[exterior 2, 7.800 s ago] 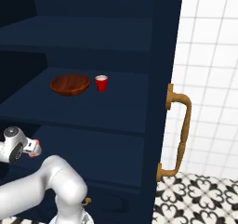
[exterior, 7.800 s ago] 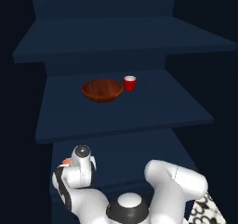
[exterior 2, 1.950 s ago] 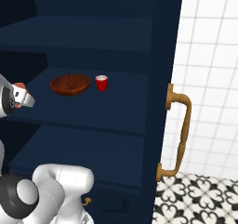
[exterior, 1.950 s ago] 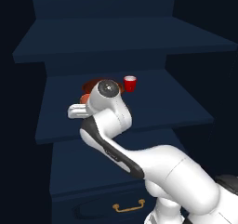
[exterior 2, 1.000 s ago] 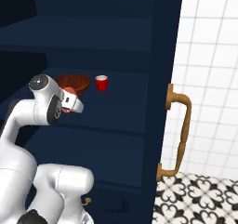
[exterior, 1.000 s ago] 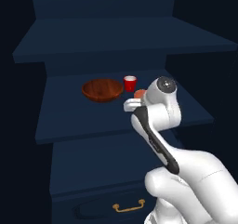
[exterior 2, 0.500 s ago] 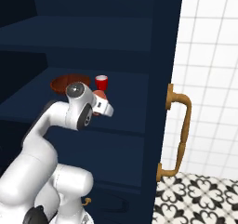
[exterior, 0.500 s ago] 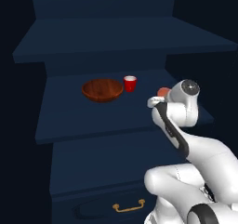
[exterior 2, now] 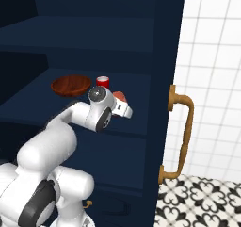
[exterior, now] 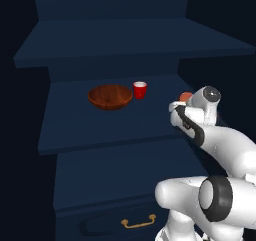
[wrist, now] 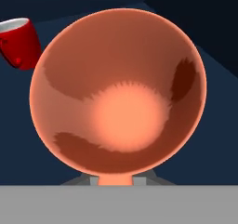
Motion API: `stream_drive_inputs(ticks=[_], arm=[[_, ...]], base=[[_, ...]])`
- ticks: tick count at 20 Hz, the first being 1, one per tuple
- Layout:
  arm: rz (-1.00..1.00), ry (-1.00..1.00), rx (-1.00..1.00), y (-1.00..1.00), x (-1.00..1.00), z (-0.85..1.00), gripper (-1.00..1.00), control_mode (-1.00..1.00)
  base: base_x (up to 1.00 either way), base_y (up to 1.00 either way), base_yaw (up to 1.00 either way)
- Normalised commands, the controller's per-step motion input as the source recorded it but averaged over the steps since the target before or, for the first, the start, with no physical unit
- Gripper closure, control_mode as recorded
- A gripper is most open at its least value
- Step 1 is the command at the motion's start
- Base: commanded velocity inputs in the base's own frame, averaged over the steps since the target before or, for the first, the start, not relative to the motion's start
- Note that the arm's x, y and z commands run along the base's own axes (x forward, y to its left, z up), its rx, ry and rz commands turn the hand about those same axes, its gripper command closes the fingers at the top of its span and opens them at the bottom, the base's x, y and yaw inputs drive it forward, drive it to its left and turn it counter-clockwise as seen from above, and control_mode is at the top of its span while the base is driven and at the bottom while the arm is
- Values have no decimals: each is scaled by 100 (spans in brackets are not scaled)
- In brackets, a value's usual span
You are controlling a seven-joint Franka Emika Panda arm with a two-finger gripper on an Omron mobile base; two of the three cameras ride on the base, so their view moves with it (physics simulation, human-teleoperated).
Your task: Gather all objects into one cabinet and sort the glasses and bowls to opposite sides.
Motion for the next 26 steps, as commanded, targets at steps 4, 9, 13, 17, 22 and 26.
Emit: stream_drive_inputs(ticks=[4, 9, 13, 17, 22, 26], arm=[[-4, 0, 0, -42, 46, -23, 100, -100], [-2, 0, 1, -28, 45, -24, 100, -100], [0, 1, 5, -11, 43, -18, 100, -100], [0, 0, 1, -6, 30, -13, 100, -100], [0, 0, 1, -10, 12, -20, 100, -100], [0, 0, 0, 0, 3, -29, 100, -100]], base=[[0, 0, 0], [0, 0, 0], [0, 0, 0], [0, 0, 0], [0, 0, 0], [0, 0, 0]])
